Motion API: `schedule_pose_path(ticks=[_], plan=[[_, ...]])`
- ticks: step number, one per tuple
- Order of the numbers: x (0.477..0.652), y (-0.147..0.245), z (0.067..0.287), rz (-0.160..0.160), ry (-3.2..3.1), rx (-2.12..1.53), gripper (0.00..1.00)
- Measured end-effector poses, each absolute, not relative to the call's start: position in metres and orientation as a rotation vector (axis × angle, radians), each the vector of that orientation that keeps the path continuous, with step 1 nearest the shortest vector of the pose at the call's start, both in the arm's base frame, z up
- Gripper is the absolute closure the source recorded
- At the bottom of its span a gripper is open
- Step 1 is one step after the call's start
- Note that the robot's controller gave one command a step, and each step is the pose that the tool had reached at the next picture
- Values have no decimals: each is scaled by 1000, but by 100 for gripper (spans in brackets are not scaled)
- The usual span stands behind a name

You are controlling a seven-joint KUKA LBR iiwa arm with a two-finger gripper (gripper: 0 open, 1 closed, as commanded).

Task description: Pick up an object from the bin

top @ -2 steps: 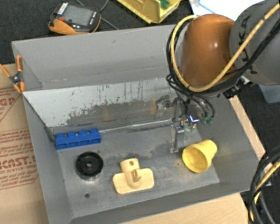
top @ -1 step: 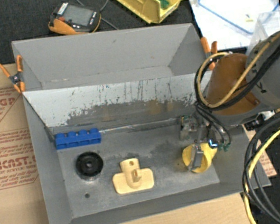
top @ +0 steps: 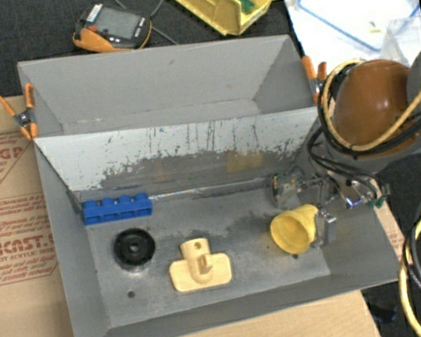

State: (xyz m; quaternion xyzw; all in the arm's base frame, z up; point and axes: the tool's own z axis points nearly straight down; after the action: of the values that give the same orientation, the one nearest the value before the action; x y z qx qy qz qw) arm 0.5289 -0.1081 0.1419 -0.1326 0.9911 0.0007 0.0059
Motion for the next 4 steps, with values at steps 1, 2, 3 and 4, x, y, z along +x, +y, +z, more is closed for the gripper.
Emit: schedule_pose_path(ticks=[1,2,3,4], plan=[[512,-119,105,15,3094,529,0],[540,-124,77,0,3098,-417,0],[535,-136,76,20,3125,-49,100],[535,-136,76,20,3125,-48,100]])
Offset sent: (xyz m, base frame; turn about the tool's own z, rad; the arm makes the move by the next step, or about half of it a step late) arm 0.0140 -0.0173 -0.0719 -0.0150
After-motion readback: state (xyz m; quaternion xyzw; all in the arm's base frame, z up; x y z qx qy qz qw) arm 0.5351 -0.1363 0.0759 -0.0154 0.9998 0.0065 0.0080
